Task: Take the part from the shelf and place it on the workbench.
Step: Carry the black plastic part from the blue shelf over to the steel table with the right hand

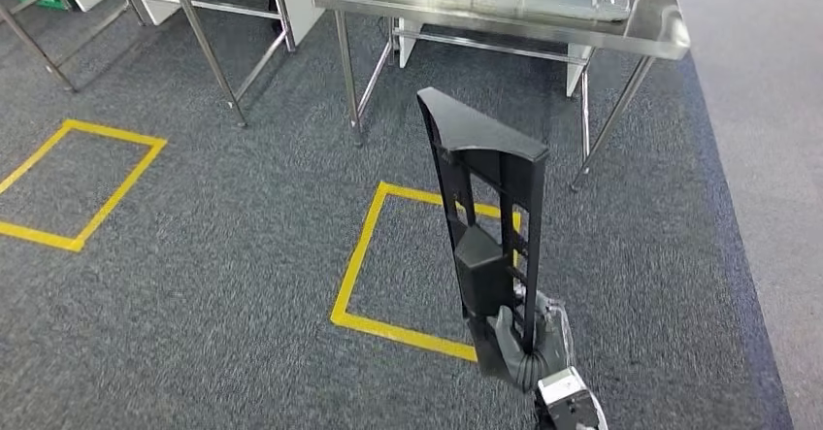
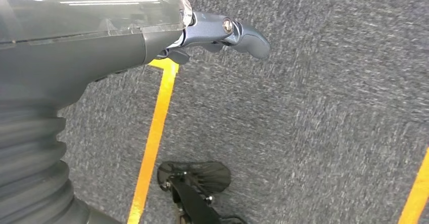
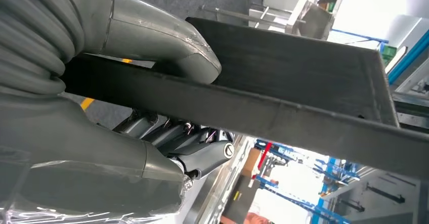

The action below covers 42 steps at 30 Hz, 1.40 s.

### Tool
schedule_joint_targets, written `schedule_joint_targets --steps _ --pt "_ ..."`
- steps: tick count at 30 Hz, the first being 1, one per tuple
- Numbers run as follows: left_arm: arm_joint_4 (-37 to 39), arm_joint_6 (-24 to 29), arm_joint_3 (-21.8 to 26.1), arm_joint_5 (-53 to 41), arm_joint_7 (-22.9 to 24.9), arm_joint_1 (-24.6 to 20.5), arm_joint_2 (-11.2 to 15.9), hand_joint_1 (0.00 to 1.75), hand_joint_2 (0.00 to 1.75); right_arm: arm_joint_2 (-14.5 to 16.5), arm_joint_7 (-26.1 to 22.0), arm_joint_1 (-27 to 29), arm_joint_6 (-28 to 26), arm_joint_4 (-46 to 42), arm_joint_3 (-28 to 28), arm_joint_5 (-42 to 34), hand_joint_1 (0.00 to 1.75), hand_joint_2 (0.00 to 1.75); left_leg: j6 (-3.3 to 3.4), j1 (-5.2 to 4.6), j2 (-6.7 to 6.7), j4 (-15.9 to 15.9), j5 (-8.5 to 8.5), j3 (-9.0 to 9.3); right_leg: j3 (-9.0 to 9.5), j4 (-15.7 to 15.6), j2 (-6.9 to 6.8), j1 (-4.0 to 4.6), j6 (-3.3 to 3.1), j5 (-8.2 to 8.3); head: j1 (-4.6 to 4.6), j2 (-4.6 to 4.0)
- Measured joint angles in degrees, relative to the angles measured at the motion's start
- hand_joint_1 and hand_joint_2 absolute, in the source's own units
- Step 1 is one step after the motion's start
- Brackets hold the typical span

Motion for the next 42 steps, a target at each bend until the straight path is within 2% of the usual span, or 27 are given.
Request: schedule_joint_targets --steps 3,4,5,7,8,9,10,11,13,14,15,17,19,21,23,24,25,27,28,29,31,34,36,38,39,40,42 --pt "0.0 -0.5 0.1 0.0 -0.4 -0.2 0.0 0.00 1.75 0.0 0.3 -0.9 -0.1 0.0 -0.3 0.3 1.75 1.75 -0.87 0.04 0.19 0.1 -0.67 0.19 0.45 -0.7 0.27 0.00 -1.08 -0.49 -0.02 0.00" --pt "0.0 -0.6 0.1 0.0 -0.6 -0.3 0.0 0.00 1.75 0.0 0.4 -1.2 -0.1 0.0 -0.4 0.3 1.75 1.75 -1.12 0.09 0.18 1.6 -1.43 -0.34 0.85 -1.0 0.29 -0.08 -1.49 -0.64 -0.03 0.00" --pt "0.0 -0.8 0.1 0.0 -0.7 -0.3 0.1 0.00 1.75 0.0 0.5 -1.6 0.0 0.0 -0.5 0.3 1.75 1.75 -1.32 0.16 0.13 4.3 -2.60 -1.63 1.29 -1.2 0.29 -0.15 -1.89 -0.83 -0.03 0.00" --pt "0.0 -1.0 0.1 0.1 -0.8 -0.3 0.1 0.00 1.75 0.0 0.6 -2.1 0.7 0.0 -0.8 0.1 1.75 1.75 -1.51 0.22 0.08 12.5 -5.37 -6.34 1.91 -1.3 0.49 -0.01 -2.42 -1.35 -0.03 0.00" --pt "0.0 -1.0 0.1 0.1 -0.9 -0.2 0.1 0.00 1.75 0.0 0.6 -2.3 1.3 0.0 -1.0 -0.2 1.75 1.75 -1.56 0.22 0.07 16.0 -6.03 -8.72 2.20 -1.3 0.76 0.05 -2.51 -1.61 -0.03 -0.01" --pt "0.0 -1.1 0.1 0.1 -0.9 0.0 0.1 0.00 1.75 0.0 0.6 -2.6 2.1 0.0 -1.2 -0.6 1.75 1.75 -1.54 0.22 0.05 17.6 -5.55 -10.33 2.53 -1.2 1.16 0.10 -2.51 -1.87 -0.03 -0.01" --pt "0.0 -1.1 0.1 0.2 -1.0 0.1 0.1 0.00 1.75 0.0 0.6 -3.1 2.9 0.1 -1.4 -1.0 1.75 1.75 -1.45 0.22 -0.06 16.9 -3.81 -10.82 2.92 -1.2 1.69 0.13 -2.46 -2.13 -0.03 0.00" --pt "0.0 -1.2 0.2 0.2 -1.1 0.3 0.1 0.00 1.75 0.1 0.6 -3.7 3.5 0.2 -1.5 -1.5 1.75 1.75 -1.25 0.22 -0.44 14.0 -1.10 -10.20 3.36 -1.2 2.22 0.14 -2.39 -2.39 -0.03 0.00" --pt "0.0 -1.3 0.3 0.1 -1.3 0.4 0.1 0.00 1.75 0.4 0.6 -5.0 4.1 0.4 -1.8 -1.9 1.75 1.75 -0.65 0.26 -2.72 6.3 3.70 -7.73 3.94 -1.2 3.37 0.12 -2.10 -2.92 -0.03 0.00" --pt "0.0 -1.3 0.4 0.1 -1.3 0.5 0.1 0.00 1.75 0.5 0.6 -5.6 4.1 0.4 -1.9 -2.0 1.75 1.75 -0.42 0.26 -3.74 3.5 4.59 -6.70 3.93 -1.1 3.94 0.06 -1.83 -3.10 -0.03 0.00" --pt "0.0 -1.4 0.5 0.1 -1.4 0.6 0.1 0.00 1.75 0.6 0.6 -5.9 4.1 0.5 -2.1 -2.0 1.75 1.75 -0.24 0.19 -4.39 2.1 4.62 -6.13 3.79 -1.1 4.49 -0.08 -1.49 -3.19 -0.03 0.00" --pt "0.0 -1.4 0.6 0.0 -1.4 0.6 0.1 0.00 1.75 0.7 0.6 -6.0 4.1 0.5 -2.5 -2.0 1.75 1.75 0.06 0.16 -3.74 1.1 4.01 -5.52 3.61 -1.3 5.43 -0.28 -0.69 -3.26 -0.03 0.00" --pt "0.0 -1.5 0.6 0.0 -1.4 0.5 0.0 0.00 1.75 0.8 0.7 -6.0 4.0 0.4 -3.0 -2.0 1.75 1.75 0.67 0.41 -2.68 0.4 3.88 -4.76 3.19 -0.1 4.14 -0.18 -0.10 -3.95 0.00 0.00" --pt "0.0 -1.6 0.7 -0.1 -1.4 0.4 -0.1 0.00 1.75 0.9 0.7 -6.2 3.7 0.3 -3.5 -2.0 1.75 1.75 1.23 0.56 -1.50 -0.1 3.51 -3.85 0.34 5.4 1.78 -0.09 0.24 -6.25 0.03 0.00" --pt "0.0 -1.7 0.8 -0.2 -1.3 0.4 -0.2 0.00 1.75 1.2 0.9 -6.3 3.3 0.3 -4.1 -1.8 1.75 1.75 1.40 0.52 -0.39 -0.1 2.81 -3.10 -4.27 12.6 0.94 -0.22 0.54 -8.31 0.03 0.00" --pt "0.0 -1.7 0.9 -0.2 -1.3 0.5 -0.2 0.00 1.75 1.3 1.0 -6.3 3.0 0.3 -4.3 -1.6 1.75 1.75 1.33 0.51 0.03 -0.1 2.39 -2.64 -5.83 14.5 0.80 -0.32 0.68 -8.04 0.03 0.00" --pt "0.0 -1.8 0.9 -0.3 -1.3 0.5 -0.3 0.00 1.75 1.4 1.2 -6.3 2.7 0.3 -4.5 -1.3 1.75 1.75 1.19 0.52 0.32 -0.1 1.94 -2.09 -6.27 14.0 0.67 -0.43 0.79 -6.55 0.02 0.00" --pt "0.0 -1.8 0.9 -0.3 -1.3 0.3 -0.4 0.00 1.75 1.6 1.6 -6.3 2.1 0.2 -4.9 -0.7 1.75 1.75 0.83 0.54 0.80 -0.1 0.93 -0.72 -4.08 7.5 0.19 -0.61 0.80 -1.47 0.03 0.00" --pt "0.0 -1.8 0.9 -0.3 -1.3 0.2 -0.5 0.00 1.75 1.7 1.7 -6.3 1.9 0.1 -5.1 -0.5 1.75 1.75 0.55 0.45 0.97 0.0 0.41 -0.19 -2.52 3.9 -0.16 -0.50 0.70 0.28 0.03 0.00" --pt "0.0 -1.8 0.9 -0.3 -1.2 0.1 -0.5 0.00 1.75 1.8 1.7 -6.3 1.7 -0.1 -5.3 -0.3 1.75 1.75 0.26 0.38 1.11 0.0 -0.02 0.13 -1.29 1.3 -0.39 -0.34 0.45 1.05 0.02 0.00" --pt "0.0 -1.8 1.0 -0.1 -1.1 -0.1 -0.5 0.00 1.75 2.0 1.7 -6.1 1.7 -0.5 -5.5 0.0 1.75 1.75 -0.44 0.21 1.27 -0.2 -0.64 0.41 -0.46 -0.2 -0.51 0.06 -0.22 0.25 0.01 0.00" --pt "0.0 -1.7 1.0 0.1 -1.0 -0.3 -0.5 0.00 1.75 2.5 1.8 -5.9 1.8 -1.4 -5.6 0.4 1.75 1.75 -1.39 0.31 1.23 0.3 -1.71 1.00 0.56 -0.9 -0.05 -0.17 -1.41 -0.64 0.00 0.00" --pt "0.0 -1.7 1.0 0.2 -0.9 -0.3 -0.6 0.00 1.75 2.9 1.9 -6.0 1.8 -1.7 -5.7 0.5 1.75 1.75 -1.70 0.46 0.57 5.7 -3.81 -1.53 1.77 -1.4 0.12 -0.29 -2.17 -1.27 -0.03 0.00" --pt "0.0 -1.7 1.1 0.2 -0.9 -0.1 -0.6 0.00 1.75 3.2 1.9 -6.0 1.8 -1.8 -5.7 0.6 1.75 1.75 -1.83 0.48 0.19 14.0 -6.14 -6.89 2.80 -1.4 0.34 -0.06 -2.66 -2.21 -0.05 0.00" --pt "0.0 -1.6 1.1 0.2 -0.8 0.0 -0.6 0.00 1.75 3.3 2.0 -6.0 1.8 -1.8 -5.7 0.6 1.75 1.75 -1.82 0.48 0.13 16.6 -6.00 -9.19 3.44 -1.4 0.56 0.06 -2.73 -2.78 -0.05 0.00" --pt "0.0 -1.6 1.1 0.2 -0.8 0.1 -0.6 0.00 1.75 3.3 2.0 -5.9 1.8 -1.8 -5.7 0.6 1.75 1.75 -1.73 0.46 0.11 17.1 -4.58 -10.57 4.22 -1.4 0.80 0.17 -2.74 -3.39 -0.05 0.00" --pt "0.0 -1.6 1.1 0.2 -0.8 0.3 -0.6 0.00 1.75 3.5 2.2 -5.9 1.9 -1.8 -5.7 1.0 1.75 1.75 -1.13 0.30 0.05 11.6 1.38 -10.22 6.13 -1.4 1.16 0.34 -2.64 -4.78 -0.05 0.00"
